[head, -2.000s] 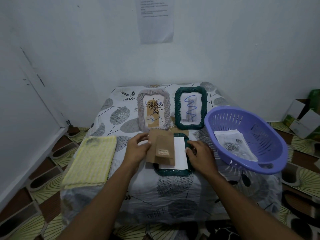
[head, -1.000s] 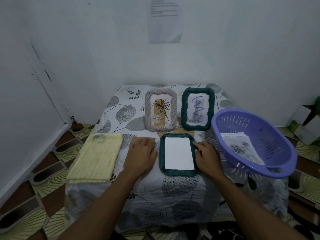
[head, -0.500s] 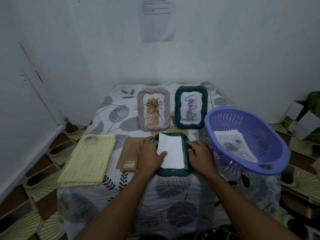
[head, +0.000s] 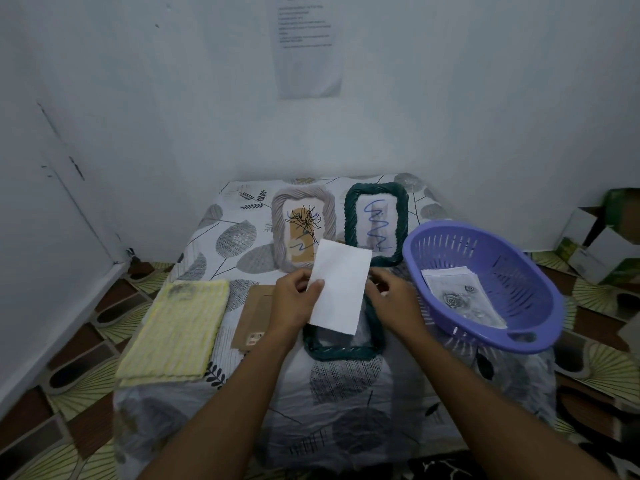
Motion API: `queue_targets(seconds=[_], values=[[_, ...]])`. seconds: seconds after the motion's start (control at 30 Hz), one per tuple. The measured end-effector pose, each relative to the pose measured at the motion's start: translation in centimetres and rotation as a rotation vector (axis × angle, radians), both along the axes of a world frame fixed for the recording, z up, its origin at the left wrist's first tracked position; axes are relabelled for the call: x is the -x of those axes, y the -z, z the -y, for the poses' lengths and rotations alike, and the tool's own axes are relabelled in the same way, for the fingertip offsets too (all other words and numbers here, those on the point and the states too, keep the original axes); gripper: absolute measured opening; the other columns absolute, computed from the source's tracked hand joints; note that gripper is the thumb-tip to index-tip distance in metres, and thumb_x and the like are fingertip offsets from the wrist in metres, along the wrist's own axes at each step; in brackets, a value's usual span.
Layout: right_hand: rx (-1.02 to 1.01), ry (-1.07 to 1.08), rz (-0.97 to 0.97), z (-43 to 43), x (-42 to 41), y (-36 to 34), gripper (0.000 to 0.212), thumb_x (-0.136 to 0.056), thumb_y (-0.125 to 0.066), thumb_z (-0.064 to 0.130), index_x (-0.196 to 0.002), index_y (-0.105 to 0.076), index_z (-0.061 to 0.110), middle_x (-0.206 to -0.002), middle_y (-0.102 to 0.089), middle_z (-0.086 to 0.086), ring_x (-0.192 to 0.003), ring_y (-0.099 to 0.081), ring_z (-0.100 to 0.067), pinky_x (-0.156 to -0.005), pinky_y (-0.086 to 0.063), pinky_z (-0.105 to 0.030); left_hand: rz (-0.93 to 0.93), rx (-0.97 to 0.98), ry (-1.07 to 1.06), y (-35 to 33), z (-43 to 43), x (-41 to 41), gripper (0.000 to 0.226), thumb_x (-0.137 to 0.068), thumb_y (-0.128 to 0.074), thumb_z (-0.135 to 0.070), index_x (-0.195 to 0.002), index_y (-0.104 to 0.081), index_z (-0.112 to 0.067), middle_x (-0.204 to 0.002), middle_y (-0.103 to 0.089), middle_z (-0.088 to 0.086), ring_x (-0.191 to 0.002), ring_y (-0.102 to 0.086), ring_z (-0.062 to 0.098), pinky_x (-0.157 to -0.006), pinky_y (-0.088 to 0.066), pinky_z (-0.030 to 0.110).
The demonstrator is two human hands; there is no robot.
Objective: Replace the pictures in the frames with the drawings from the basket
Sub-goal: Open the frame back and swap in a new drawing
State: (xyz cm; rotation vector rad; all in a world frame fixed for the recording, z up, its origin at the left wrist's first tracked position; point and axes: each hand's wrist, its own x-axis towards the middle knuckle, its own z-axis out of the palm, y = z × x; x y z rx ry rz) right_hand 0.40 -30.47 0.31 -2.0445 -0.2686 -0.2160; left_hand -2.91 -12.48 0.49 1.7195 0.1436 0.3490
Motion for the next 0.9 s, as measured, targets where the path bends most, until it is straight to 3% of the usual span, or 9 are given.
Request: queue_targets(seconds=[0.1,0.2,0.3,0.67,0.77,0.9], values=[[-0.300,0.027,-0.137,-0.9,0.0,-1.9,0.020,-0.096,-0.050,0.015,-0.100,-0.069,0.019,-0.096,-0.073,0.001,-0.083,-0.068,-0.013,-0.068,-0.055,-0.026,0.015,0.045,-0.016,-0.5,0.7,-0.1,0.015,-0.088,-0.067,-0.016,-0.082,-0.067,-0.030,-0.083,-0.074,-0.014,-0.076,-0.070,0.004,-0.060,-0.056,0.020],[-0.480,0.087,-0.231,-0.7,0.2,-3.1,0.023,-0.095,-0.048,0.017,-0.087,-0.069,0.022,-0.090,-0.073,-0.005,-0.084,-0.069,-0.027,-0.071,-0.058,-0.041,0.019,0.062,-0.016,-0.6,1.2,-0.3,0.012,-0.087,-0.067,-0.017,-0.086,-0.067,-0.029,-0.085,-0.074,-0.011,-0.076,-0.071,0.006,-0.059,-0.056,0.022],[-0.412,0.065,-0.204,0.0,0.5,-3.2,0.015,-0.094,-0.057,0.014,-0.088,-0.067,0.022,-0.093,-0.073,-0.004,-0.089,-0.069,-0.027,-0.081,-0.058,-0.050,0.028,0.065,0.005,-0.6,1.5,-0.3,0.012,-0.087,-0.068,-0.016,-0.090,-0.065,-0.027,-0.083,-0.075,-0.010,-0.076,-0.072,0.009,-0.059,-0.057,0.025],[-0.390,0.064,-0.201,0.4,0.6,-4.2,0.011,-0.092,-0.061,0.012,-0.087,-0.067,0.019,-0.092,-0.073,-0.009,-0.091,-0.068,-0.033,-0.079,-0.055,-0.058,0.028,0.013,-0.004,-1.7,1.4,-0.2,0.021,-0.085,-0.069,-0.022,-0.098,-0.054,-0.028,-0.092,-0.070,-0.007,-0.077,-0.066,-0.005,-0.056,-0.050,0.012],[-0.408,0.062,-0.190,0.7,0.5,-4.6,0.009,-0.091,-0.061,0.011,-0.086,-0.067,0.017,-0.091,-0.073,-0.009,-0.089,-0.068,-0.033,-0.078,-0.057,-0.056,0.081,-0.121,-0.089,-2.1,2.0,-0.1,0.030,-0.082,-0.072,-0.020,-0.101,-0.049,-0.025,-0.093,-0.062,-0.014,-0.078,-0.062,-0.006,-0.056,-0.046,0.007],[-0.428,0.047,-0.205,0.7,0.8,-4.5,0.008,-0.091,-0.061,0.008,-0.089,-0.068,0.013,-0.092,-0.072,-0.011,-0.089,-0.069,-0.032,-0.078,-0.058,-0.052,0.153,-0.347,-0.048,-2.2,2.7,-0.1,0.012,-0.083,-0.071,-0.016,-0.093,-0.064,-0.020,-0.104,-0.054,-0.003,-0.089,-0.057,0.006,-0.069,-0.041,0.004]])
